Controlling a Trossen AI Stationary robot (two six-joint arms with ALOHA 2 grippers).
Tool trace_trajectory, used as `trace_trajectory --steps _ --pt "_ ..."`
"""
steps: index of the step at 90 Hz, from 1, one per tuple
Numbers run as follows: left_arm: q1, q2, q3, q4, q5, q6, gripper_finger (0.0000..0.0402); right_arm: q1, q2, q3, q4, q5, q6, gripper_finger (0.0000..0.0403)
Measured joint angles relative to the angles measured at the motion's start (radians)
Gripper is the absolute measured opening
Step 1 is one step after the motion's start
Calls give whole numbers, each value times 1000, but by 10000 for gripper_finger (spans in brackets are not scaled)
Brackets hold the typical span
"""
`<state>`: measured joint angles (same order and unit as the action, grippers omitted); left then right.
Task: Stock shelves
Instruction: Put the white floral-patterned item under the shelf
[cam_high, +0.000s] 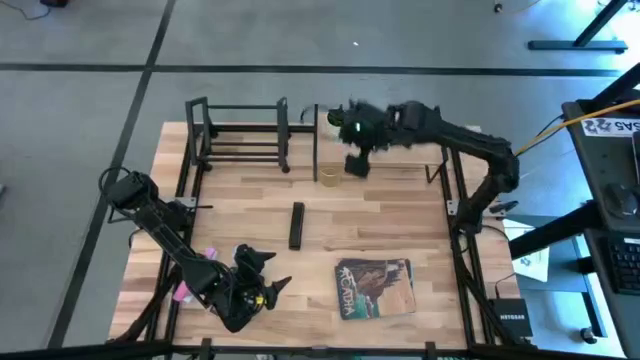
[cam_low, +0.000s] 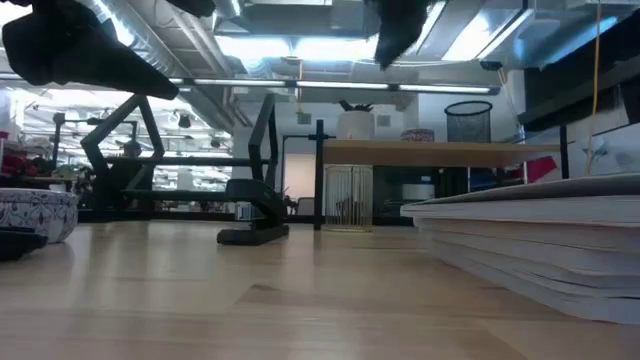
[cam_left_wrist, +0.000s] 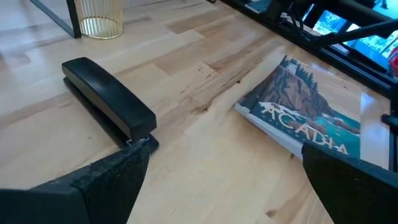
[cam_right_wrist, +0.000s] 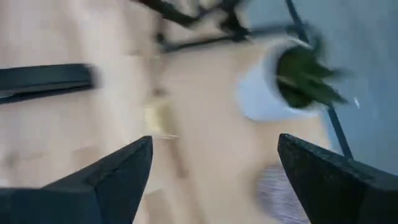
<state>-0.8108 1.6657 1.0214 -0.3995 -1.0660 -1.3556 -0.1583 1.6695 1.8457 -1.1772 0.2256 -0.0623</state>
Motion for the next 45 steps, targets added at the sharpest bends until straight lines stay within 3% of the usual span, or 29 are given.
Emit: trace_trajectory --steps 18,30,45 --pt "0 0 0 -1 15 -24 400 329 -8 -127 22 50 -32 330" --pt "0 0 0 0 15 -24 400 535 -8 -268 175 50 -4 330" --pt "1 0 0 -1 15 -25 400 710 -8 -430 388 73 151 330"
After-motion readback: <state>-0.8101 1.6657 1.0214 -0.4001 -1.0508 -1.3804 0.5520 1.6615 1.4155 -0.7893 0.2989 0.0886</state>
